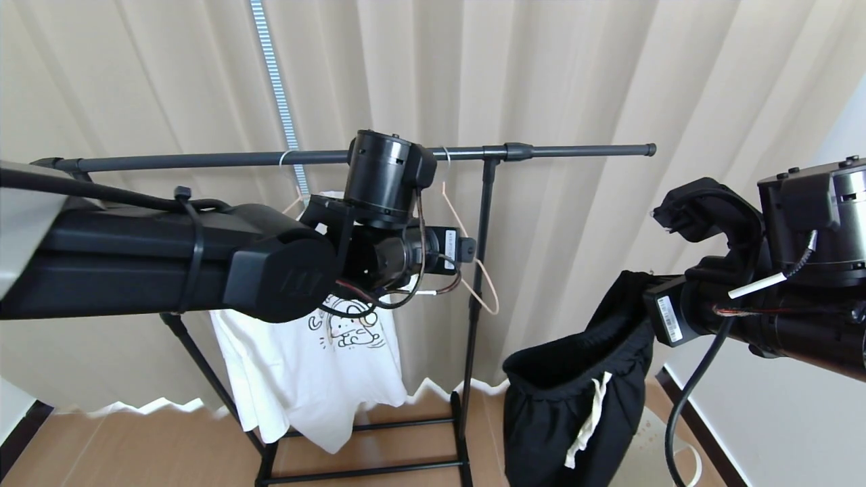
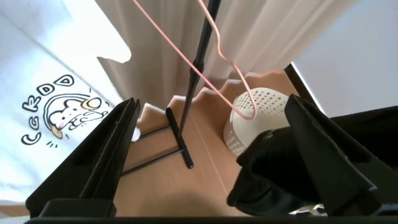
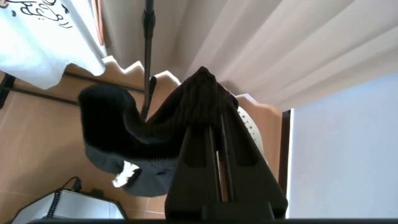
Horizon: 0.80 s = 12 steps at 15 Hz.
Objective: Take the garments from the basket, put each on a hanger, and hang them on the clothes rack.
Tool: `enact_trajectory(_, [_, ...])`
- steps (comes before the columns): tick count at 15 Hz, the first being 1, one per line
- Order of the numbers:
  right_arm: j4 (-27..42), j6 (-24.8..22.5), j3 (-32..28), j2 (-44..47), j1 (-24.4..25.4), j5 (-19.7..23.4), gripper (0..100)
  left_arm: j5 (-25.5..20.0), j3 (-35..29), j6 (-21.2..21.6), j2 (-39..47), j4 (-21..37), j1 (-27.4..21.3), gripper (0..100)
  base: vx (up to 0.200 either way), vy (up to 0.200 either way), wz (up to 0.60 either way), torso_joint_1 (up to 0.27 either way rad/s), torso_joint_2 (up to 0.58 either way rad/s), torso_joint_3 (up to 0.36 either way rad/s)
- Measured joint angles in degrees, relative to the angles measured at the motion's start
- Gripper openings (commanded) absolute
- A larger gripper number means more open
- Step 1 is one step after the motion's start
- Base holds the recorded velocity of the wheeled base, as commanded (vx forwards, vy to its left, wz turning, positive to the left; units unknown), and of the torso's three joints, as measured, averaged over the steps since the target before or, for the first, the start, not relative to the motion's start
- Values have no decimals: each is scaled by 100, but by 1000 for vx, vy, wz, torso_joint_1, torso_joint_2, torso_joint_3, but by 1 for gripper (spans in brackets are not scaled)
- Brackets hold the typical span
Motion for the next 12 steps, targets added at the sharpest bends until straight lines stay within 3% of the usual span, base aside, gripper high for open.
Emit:
enact_trajectory(5, [-80,-27,-4,69,-168,2,0,20,-323,-15,458,-22,-22,100,0,0,0,0,0,0])
enact_trajectory(12, [-116,-27,-4,144,-218,-6,0,45,-207,-107,527,-55,-55,100,0,0,0,0,0,0])
